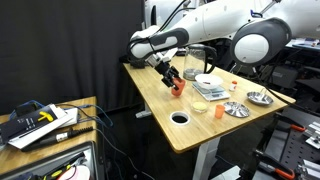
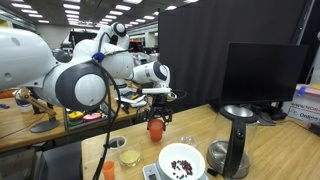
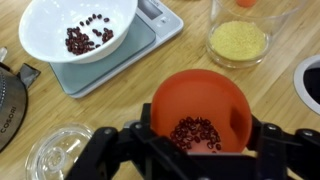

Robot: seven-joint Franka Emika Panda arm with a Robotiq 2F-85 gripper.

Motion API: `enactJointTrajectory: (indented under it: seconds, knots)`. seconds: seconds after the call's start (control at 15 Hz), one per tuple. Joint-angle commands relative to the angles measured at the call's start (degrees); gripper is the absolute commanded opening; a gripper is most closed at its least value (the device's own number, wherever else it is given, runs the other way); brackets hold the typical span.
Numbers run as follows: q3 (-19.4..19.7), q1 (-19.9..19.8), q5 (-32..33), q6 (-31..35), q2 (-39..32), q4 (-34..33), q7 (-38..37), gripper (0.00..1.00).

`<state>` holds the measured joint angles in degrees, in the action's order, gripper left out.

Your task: Pour the contents in the red cup into the white bowl

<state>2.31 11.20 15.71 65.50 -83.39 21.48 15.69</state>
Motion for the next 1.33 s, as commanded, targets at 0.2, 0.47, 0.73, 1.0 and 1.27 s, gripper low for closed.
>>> enactJointTrajectory:
  seconds: [0.2, 0.47, 0.73, 1.0, 1.27]
  knots:
    - [-1.69, -4.31, -7.29, 5.64, 3.71, -0.29, 1.66, 0.55]
    - [-2.42, -7.82, -9.35, 7.23, 4.06, -0.98, 5.38, 0.55]
    - [-4.25, -10.68, -11.26, 7.30, 4.36, -0.99, 9.07, 0.55]
    - [-6.04, -13.22, -13.19, 8.01, 4.92, -1.32, 12.01, 0.55]
    - [-6.73, -14.96, -13.09, 7.39, 5.66, -1.32, 17.54, 0.55]
